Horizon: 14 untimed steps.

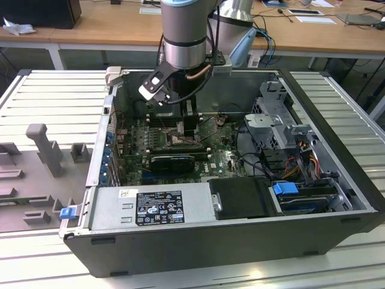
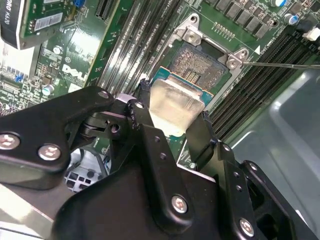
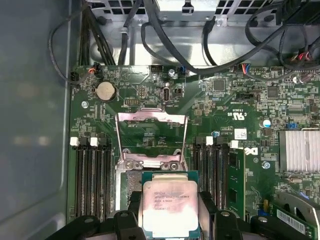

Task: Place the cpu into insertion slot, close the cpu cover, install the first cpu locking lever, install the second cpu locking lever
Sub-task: 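Place the cpu into insertion slot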

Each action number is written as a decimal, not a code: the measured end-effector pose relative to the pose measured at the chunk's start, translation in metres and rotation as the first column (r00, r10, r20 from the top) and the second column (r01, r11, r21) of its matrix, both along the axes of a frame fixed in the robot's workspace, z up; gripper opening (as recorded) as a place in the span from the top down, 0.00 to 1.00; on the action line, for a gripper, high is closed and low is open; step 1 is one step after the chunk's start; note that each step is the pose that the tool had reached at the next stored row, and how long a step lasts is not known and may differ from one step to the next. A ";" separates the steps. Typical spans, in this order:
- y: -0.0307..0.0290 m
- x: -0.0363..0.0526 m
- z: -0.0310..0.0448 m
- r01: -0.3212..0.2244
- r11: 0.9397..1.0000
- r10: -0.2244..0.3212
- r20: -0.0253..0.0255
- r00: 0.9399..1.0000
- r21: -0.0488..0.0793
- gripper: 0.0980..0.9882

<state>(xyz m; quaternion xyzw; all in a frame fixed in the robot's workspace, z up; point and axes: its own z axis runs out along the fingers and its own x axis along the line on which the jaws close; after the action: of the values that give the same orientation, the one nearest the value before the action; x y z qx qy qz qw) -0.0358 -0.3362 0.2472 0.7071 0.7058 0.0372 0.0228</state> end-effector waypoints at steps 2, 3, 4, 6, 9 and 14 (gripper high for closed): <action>0.0000 0.0000 -0.0015 0.000 1.000 0.000 0.000 1.000 0.000 0.52; 0.0001 -0.0004 -0.0027 0.000 1.000 0.000 0.000 1.000 0.000 0.52; 0.0001 -0.0009 -0.0046 0.000 1.000 0.000 0.000 1.000 0.000 0.52; 0.0003 -0.0019 -0.0076 0.000 1.000 0.000 0.000 1.000 0.000 0.52; 0.0017 -0.0023 -0.0129 0.000 1.000 0.000 0.000 1.000 0.000 0.52; 0.0106 -0.0105 -0.0189 0.000 1.000 0.000 0.000 1.000 0.000 0.52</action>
<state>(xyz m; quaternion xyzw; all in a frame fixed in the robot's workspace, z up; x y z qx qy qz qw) -0.0463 -0.3256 0.2284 0.7071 0.7058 0.0373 0.0228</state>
